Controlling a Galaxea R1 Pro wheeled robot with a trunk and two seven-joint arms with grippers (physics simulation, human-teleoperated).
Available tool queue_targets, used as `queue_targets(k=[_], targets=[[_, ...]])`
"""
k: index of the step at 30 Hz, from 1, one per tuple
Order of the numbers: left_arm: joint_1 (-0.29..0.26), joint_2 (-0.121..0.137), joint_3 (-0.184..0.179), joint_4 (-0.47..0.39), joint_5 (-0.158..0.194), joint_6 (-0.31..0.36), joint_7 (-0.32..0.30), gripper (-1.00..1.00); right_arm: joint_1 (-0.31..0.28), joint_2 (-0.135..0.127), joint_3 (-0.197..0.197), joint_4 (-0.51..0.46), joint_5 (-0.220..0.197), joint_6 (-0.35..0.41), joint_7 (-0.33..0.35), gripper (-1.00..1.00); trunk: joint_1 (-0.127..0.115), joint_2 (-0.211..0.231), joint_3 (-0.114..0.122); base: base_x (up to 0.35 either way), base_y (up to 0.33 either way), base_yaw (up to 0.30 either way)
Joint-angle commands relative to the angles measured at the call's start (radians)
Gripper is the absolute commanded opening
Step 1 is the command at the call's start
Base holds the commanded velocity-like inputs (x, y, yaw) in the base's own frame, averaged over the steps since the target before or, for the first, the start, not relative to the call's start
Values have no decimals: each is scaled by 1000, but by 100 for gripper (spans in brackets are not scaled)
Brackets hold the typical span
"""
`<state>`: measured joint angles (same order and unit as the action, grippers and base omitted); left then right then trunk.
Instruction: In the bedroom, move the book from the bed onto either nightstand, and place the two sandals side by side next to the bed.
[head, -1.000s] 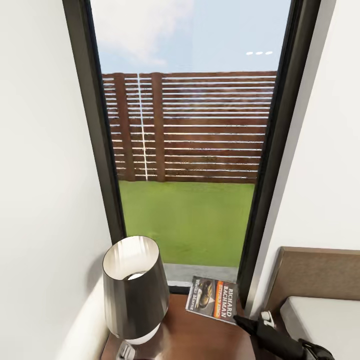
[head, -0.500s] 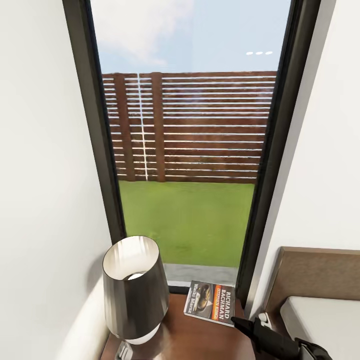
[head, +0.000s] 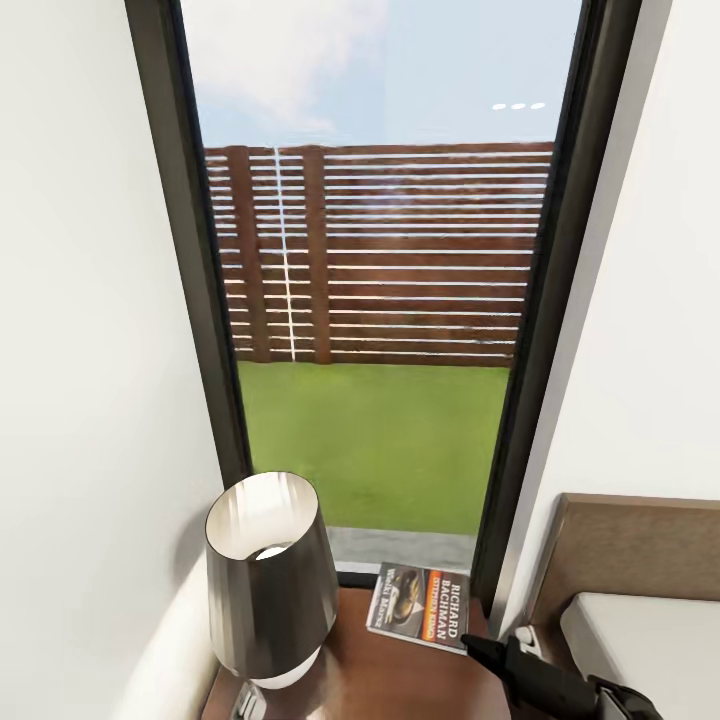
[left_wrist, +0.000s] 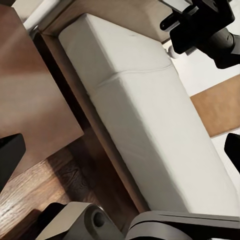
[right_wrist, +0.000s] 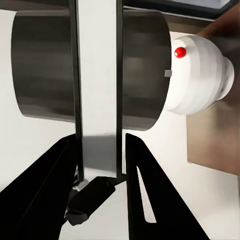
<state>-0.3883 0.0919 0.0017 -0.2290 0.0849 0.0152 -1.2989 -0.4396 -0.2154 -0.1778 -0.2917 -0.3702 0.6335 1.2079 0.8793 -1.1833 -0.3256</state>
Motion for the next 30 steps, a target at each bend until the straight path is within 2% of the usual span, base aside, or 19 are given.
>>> queue_targets(k=[1,4,5,7,10,12,27,30], targets=[[-1,0,0,0,3,2,-2,100,-1,2,0,0,-3,7,0,-100,0,-1,-1,0,0,0],[0,0,0,0,3,2,1,100,-1,11,0,0,-3,7,-42,-100,0,-1,-1,0,0,0],[0,0,0,0,3,2,2,100,-1,14,0,0,-5,8,-98,-100,0,-1,-1,0,0,0],[0,0,0,0,3,2,2,100,-1,14,-1,0,-7,7,-161,-100,0,-1,-1,0,0,0],[0,0,0,0,2,2,1,100,-1,14,-3,0,-8,6,-196,-100,0,-1,-1,0,0,0],[0,0,0,0,3,2,1,100,-1,13,-3,0,-8,6,-201,-100,0,-1,-1,0,0,0],[0,0,-2,0,1,2,1,100,-1,12,-3,-1,-9,7,-201,-100,58,-106,-48,0,0,0],[0,-1,-2,0,1,2,1,100,-1,11,-3,-1,-9,8,-151,-100,69,-127,-58,0,0,0]])
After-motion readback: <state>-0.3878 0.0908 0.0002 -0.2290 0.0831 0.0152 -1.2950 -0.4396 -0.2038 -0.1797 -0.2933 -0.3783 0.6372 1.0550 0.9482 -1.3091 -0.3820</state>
